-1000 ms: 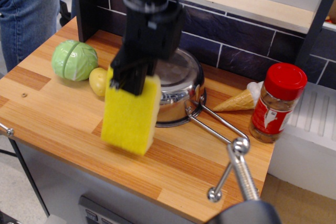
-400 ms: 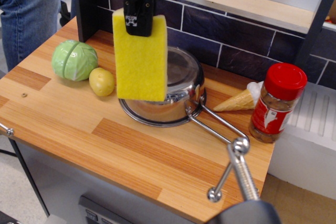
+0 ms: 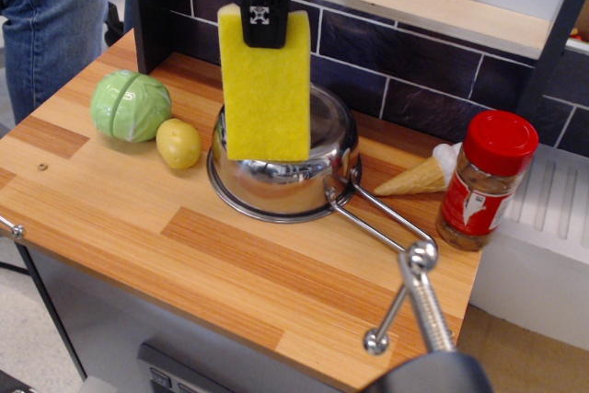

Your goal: Wipe pot with sponge

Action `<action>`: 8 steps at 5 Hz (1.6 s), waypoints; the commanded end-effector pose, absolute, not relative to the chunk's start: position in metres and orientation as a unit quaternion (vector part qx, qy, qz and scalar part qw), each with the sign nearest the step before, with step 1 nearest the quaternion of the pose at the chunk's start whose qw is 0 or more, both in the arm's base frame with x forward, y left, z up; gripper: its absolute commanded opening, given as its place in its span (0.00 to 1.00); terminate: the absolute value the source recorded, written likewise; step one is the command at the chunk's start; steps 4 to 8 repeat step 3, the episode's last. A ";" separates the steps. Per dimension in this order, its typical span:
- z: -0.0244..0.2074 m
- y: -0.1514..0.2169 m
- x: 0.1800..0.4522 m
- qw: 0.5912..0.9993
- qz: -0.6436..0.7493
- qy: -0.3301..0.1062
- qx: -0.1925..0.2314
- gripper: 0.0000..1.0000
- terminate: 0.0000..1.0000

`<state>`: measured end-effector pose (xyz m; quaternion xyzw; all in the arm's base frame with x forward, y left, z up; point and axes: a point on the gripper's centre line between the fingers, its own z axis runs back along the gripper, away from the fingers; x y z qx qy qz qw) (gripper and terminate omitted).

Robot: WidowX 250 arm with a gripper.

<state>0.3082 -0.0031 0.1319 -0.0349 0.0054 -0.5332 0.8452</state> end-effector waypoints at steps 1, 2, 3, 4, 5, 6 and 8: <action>0.128 0.004 0.328 0.872 -0.490 0.002 0.001 0.00 0.00; 0.143 0.012 0.347 0.890 -0.455 -0.021 0.020 0.00 0.00; 0.165 0.022 0.361 0.909 -0.409 -0.061 0.061 0.00 1.00; 0.165 0.022 0.361 0.909 -0.409 -0.061 0.061 0.00 1.00; 0.165 0.022 0.361 0.909 -0.409 -0.061 0.061 0.00 1.00; 0.165 0.022 0.361 0.909 -0.409 -0.061 0.061 0.00 1.00; 0.165 0.022 0.361 0.909 -0.409 -0.061 0.061 0.00 1.00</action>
